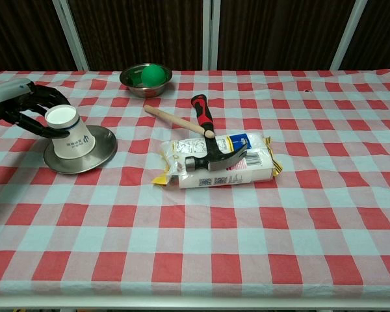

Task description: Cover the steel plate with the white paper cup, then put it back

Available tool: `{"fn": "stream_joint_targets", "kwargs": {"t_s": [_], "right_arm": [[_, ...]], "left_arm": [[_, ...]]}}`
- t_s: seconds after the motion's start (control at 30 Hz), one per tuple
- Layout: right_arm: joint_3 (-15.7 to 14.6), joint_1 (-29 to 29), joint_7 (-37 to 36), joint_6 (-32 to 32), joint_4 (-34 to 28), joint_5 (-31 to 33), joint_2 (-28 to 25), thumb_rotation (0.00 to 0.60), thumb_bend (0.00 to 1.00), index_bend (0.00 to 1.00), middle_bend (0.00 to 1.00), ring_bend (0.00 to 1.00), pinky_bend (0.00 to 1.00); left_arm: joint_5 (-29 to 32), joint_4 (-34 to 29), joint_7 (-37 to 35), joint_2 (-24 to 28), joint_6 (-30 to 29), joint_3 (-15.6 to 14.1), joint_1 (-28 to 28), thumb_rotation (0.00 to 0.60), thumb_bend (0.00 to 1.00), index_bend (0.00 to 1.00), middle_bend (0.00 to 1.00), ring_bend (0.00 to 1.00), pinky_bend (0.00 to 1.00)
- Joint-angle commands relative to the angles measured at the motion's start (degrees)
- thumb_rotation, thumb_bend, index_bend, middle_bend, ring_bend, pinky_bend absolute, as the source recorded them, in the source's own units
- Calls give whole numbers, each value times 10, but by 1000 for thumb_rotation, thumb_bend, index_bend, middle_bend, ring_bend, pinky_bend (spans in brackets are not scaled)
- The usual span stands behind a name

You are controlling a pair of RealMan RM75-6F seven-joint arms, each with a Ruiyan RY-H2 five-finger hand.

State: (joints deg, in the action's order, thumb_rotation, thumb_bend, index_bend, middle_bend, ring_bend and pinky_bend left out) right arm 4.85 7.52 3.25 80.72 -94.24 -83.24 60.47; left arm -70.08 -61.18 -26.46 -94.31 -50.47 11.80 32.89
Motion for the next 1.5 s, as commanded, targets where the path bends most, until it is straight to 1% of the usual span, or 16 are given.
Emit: {"fn": "stream_joint_targets", "kwargs": {"t_s": [0.03, 0.13, 0.23, 0.33, 0.4, 0.6, 0.67, 0.77, 0.97, 1.03, 1.13, 1.27, 1.37, 1.43, 1.5], "right_arm": [[-1, 1, 0, -1, 0, -1, 0, 600, 146, 74, 223, 44, 211], [-2, 1, 0, -2, 1, -2, 1, 600, 145, 74, 223, 44, 211], [-1, 1, -1, -2, 1, -1, 1, 600, 146, 75, 223, 44, 211], [0, 1, 0, -3, 1, 2, 1, 600, 145, 74, 223, 44, 211], [0, 2, 1, -4, 0, 4, 1, 600, 146, 74, 223, 44, 211], [1, 3, 2, -4, 0, 3, 1, 600, 146, 75, 223, 44, 210], [0, 4, 2, -5, -1, 1, 1, 600, 146, 75, 223, 44, 210], [-1, 3, 1, -4, -1, 0, 1, 600, 145, 74, 223, 44, 211], [-2, 2, 1, -4, 0, 1, 0, 600, 145, 74, 223, 44, 211], [-1, 2, 1, -3, 0, 2, 0, 600, 145, 74, 223, 44, 211], [0, 2, 2, -3, -1, 3, 0, 600, 146, 74, 223, 44, 211], [0, 4, 3, -5, -2, 2, 0, 600, 145, 74, 223, 44, 211], [-1, 4, 3, -6, -2, 1, 0, 600, 145, 75, 223, 44, 211], [-2, 4, 3, -6, -2, 1, 0, 600, 145, 74, 223, 44, 211], [-2, 3, 3, -5, -2, 0, 0, 600, 146, 74, 223, 44, 211]], "left_arm": [[2, 1, 4, -4, -2, 3, -1, 600, 250, 500, 389, 235, 240], [-16, -27, 3, 9, -9, -10, -8, 600, 250, 500, 389, 234, 240], [-32, -62, 0, 29, -4, -24, -12, 600, 250, 499, 389, 234, 239], [-35, -79, 1, 38, 1, -29, -12, 600, 249, 500, 389, 235, 234], [-31, -73, 9, 36, 1, -26, -10, 600, 249, 500, 389, 235, 232], [15, -13, 23, 9, 15, 4, 3, 600, 250, 500, 389, 234, 231], [24, 0, 32, 3, 14, 10, 4, 600, 249, 500, 389, 235, 231], [15, -20, 30, 9, 8, 4, -1, 600, 249, 499, 389, 234, 231], [-24, -84, 21, 40, 5, -24, -11, 600, 249, 500, 386, 230, 218], [-30, -92, 21, 44, 3, -26, -11, 600, 247, 500, 385, 223, 212], [-21, -78, 28, 38, 1, -18, -8, 600, 246, 500, 384, 220, 211], [13, -26, 38, 13, 8, 5, 2, 600, 247, 500, 385, 220, 211], [29, -3, 43, 0, 6, 15, 3, 600, 249, 500, 383, 220, 211], [25, -11, 37, 3, 6, 14, 1, 600, 249, 500, 382, 220, 211], [12, -33, 26, 13, 8, 5, -3, 600, 249, 500, 382, 220, 211]]}}
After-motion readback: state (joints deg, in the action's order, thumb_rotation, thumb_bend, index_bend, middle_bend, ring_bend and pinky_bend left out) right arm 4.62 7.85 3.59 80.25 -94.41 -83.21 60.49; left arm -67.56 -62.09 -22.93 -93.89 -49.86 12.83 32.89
